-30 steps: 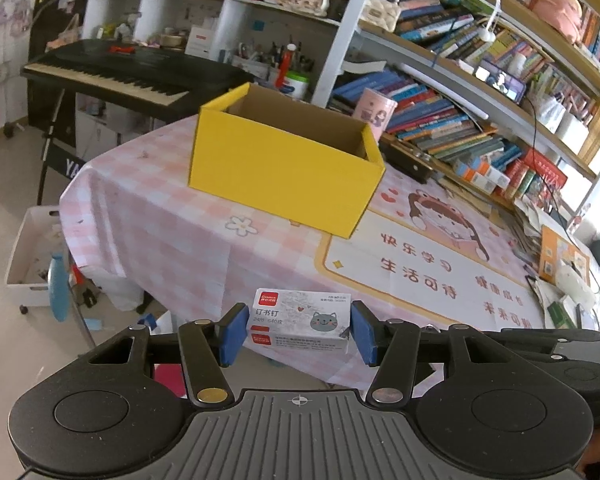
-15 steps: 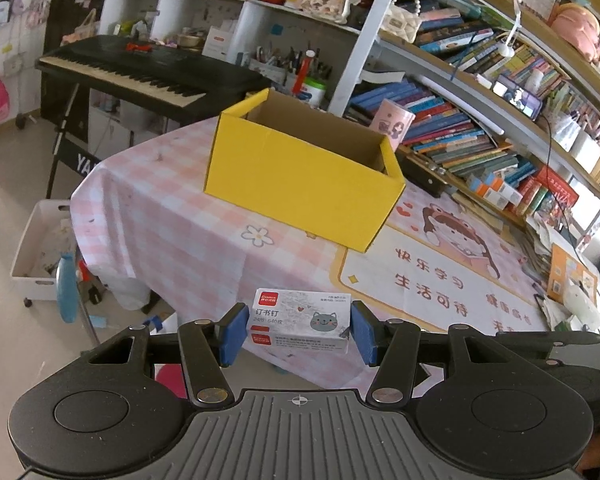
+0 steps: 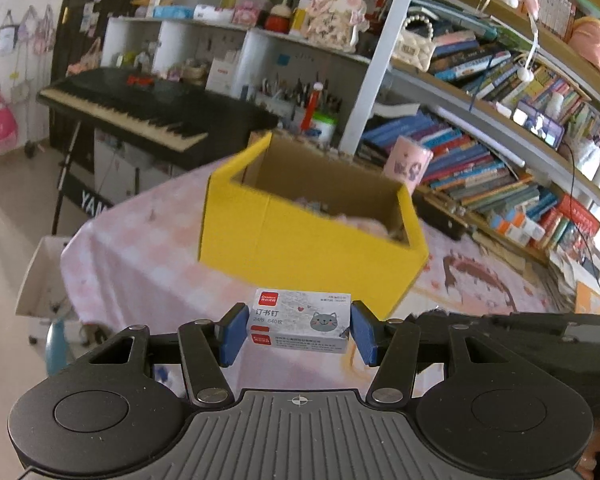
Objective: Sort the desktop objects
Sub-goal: 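Carry the staple box and binder clip with both tools over the yellow box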
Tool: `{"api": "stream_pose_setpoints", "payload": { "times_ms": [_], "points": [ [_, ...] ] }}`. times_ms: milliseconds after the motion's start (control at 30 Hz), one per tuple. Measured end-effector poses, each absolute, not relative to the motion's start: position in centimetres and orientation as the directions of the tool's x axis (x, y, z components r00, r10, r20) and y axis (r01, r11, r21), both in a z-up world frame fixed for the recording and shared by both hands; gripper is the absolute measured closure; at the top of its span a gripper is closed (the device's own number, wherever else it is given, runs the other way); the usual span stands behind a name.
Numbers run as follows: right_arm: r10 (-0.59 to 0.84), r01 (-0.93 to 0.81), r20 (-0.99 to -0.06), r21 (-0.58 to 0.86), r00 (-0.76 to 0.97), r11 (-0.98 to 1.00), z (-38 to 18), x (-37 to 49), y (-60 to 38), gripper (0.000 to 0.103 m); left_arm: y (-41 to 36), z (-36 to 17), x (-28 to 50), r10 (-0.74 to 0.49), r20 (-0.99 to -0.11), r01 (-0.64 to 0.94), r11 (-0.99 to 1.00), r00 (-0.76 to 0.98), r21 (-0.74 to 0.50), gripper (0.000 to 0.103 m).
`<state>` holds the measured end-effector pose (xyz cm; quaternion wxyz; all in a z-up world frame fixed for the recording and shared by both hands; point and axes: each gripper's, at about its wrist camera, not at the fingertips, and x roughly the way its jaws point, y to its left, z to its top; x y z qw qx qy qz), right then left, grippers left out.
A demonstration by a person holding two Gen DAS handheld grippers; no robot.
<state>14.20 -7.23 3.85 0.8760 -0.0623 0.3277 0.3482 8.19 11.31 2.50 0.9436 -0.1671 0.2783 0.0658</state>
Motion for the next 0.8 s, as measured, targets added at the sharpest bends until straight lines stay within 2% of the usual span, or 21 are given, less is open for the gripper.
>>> {"api": "stream_pose_setpoints", "payload": {
  "times_ms": [233, 433, 600, 800],
  "points": [
    [0.607, -0.640, -0.526, 0.146, 0.596, 0.754, 6.9, 20.9, -7.1, 0.101, 11.0, 4.7, 14.2, 0.075, -0.486, -0.211, 0.950, 0.871, -0.232, 0.049],
    [0.618, -0.647, -0.482, 0.130, 0.621, 0.751, 8.4, 26.9, -6.1, 0.101, 10.2, 4.8, 20.6, 0.119, -0.496, -0.219, 0.964, 0.860, -0.148, 0.049],
    [0.615, -0.654, -0.517, 0.132, 0.596, 0.745, 7.7, 31.8, -4.7, 0.101, 9.1, 2.8, 25.1, 0.119, -0.561, -0.174, 0.984, 0.819, -0.046, 0.049],
    [0.595, -0.678, -0.593, 0.109, 0.542, 0.727, 5.3, 36.3, -1.9, 0.101, 8.8, 0.2, 28.4, 0.133, -0.637, -0.173, 0.985, 0.759, -0.001, 0.049]
  ]
}}
